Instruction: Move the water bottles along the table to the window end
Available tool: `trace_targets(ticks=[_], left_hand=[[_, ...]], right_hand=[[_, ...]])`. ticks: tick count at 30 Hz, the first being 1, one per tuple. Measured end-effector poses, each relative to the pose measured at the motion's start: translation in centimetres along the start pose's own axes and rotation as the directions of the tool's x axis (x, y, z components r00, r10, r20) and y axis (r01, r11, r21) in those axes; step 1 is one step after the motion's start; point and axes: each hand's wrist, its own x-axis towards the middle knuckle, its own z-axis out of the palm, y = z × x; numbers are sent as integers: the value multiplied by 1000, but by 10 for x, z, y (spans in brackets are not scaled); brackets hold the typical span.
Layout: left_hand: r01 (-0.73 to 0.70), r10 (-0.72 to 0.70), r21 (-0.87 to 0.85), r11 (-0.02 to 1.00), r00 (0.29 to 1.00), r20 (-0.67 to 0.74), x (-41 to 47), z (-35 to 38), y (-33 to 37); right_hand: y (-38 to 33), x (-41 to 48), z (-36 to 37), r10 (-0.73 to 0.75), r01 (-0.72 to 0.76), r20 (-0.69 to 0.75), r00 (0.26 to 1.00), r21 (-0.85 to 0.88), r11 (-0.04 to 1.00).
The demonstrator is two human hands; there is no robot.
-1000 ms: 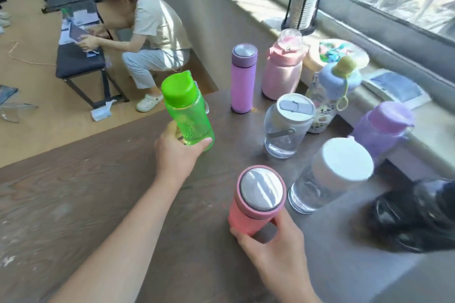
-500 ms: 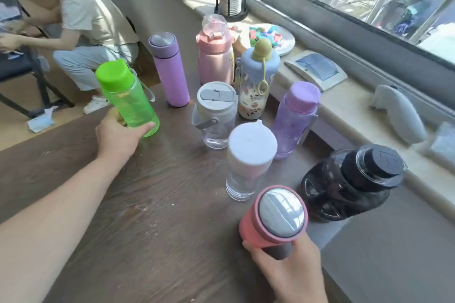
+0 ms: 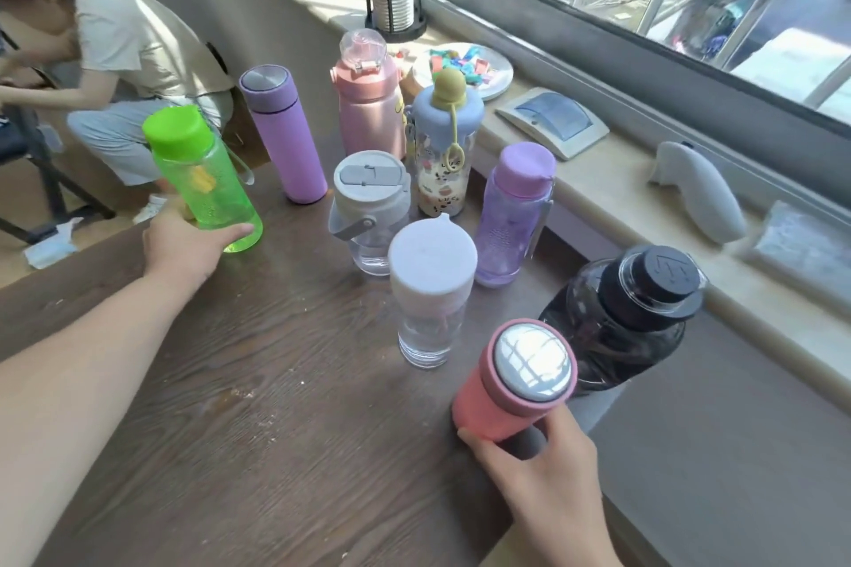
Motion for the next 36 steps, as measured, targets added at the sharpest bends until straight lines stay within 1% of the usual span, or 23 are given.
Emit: trace_targets(ticks=[3,9,12,16,19,22,28,30,33,34,36], left_hand=[[20,-20,-12,1000,1000,5,7,2,-3],[46,-45,-61,997,999,11,8,7,-4],[61,-59,-87,994,998,20,7,7,-5],[49,-48,-50,998,999,26,9,7,-8],[33,-33,-53,998,999,4,9,9,-9],[46,-46,-56,997,999,-10,9,11,-11],[98,-94,-94,991,995,38,10,8,-11],[96,-91,-94,991,994,53,14,6,-20],[127,-119,-120,985,990,70,10,1,-30],[150,-141,-140,979,987,76,2,-3,-28],[151,-143,-180,972,988,60,-15,-13,-27]], right_hand=[[-3,2,2,13,-13,21,1000,15,1000],[-2,3,9,13,-13,-3,1000,16,1000],[1,1,10,-2,1,-20,1000,-9,1000],[7,1,11,-35,34,-29,999,-58,998],[12,0,11,-48,46,-28,998,-85,995],[16,0,12,-29,27,-30,999,-85,996],[16,1,16,2,-9,-60,998,-123,992],[16,0,16,22,-31,-71,997,-130,991],[19,-7,21,65,-84,-133,989,-146,986],[19,-10,24,82,-111,-188,979,-154,982],[19,-18,35,126,-183,-329,936,-151,971]])
